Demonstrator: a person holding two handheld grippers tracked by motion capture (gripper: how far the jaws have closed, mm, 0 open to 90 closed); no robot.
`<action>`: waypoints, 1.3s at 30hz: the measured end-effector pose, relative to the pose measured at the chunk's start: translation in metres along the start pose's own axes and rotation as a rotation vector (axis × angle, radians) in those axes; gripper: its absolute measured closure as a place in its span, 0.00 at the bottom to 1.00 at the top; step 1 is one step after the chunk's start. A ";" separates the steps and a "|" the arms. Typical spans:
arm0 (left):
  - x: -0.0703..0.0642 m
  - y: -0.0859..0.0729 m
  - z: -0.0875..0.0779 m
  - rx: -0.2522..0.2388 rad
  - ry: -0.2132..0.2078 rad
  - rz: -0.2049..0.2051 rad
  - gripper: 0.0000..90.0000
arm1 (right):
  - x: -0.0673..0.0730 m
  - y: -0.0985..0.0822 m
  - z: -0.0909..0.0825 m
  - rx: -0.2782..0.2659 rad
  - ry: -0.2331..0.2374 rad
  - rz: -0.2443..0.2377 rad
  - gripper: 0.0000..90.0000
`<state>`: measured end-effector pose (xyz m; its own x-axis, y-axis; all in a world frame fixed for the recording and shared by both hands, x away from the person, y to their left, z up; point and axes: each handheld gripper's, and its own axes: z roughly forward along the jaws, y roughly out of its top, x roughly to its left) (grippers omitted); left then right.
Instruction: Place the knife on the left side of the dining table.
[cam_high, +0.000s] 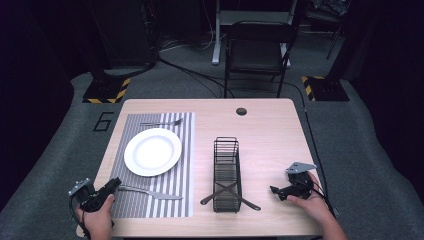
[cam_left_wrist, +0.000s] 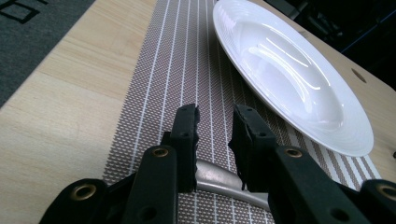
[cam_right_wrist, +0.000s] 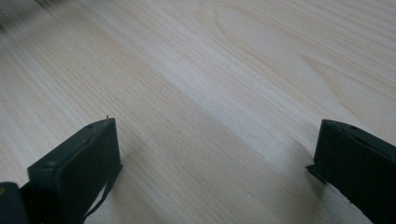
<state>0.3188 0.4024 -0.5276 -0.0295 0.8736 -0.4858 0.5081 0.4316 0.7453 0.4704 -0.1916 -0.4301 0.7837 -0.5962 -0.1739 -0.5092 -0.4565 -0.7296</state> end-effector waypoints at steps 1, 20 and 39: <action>0.001 0.001 -0.001 -0.002 0.002 -0.004 0.78 | 0.000 0.000 0.000 -0.001 -0.002 -0.003 0.00; -0.010 0.003 0.002 0.020 0.003 0.103 0.73 | 0.000 0.000 0.000 0.003 0.004 0.005 0.00; -0.045 0.000 0.008 0.062 -0.086 0.250 0.65 | 0.000 0.000 0.000 0.006 0.009 0.008 0.00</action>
<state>0.3268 0.3608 -0.5095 0.1748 0.9279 -0.3293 0.5420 0.1886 0.8189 0.4703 -0.1919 -0.4303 0.7765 -0.6056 -0.1739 -0.5133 -0.4479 -0.7321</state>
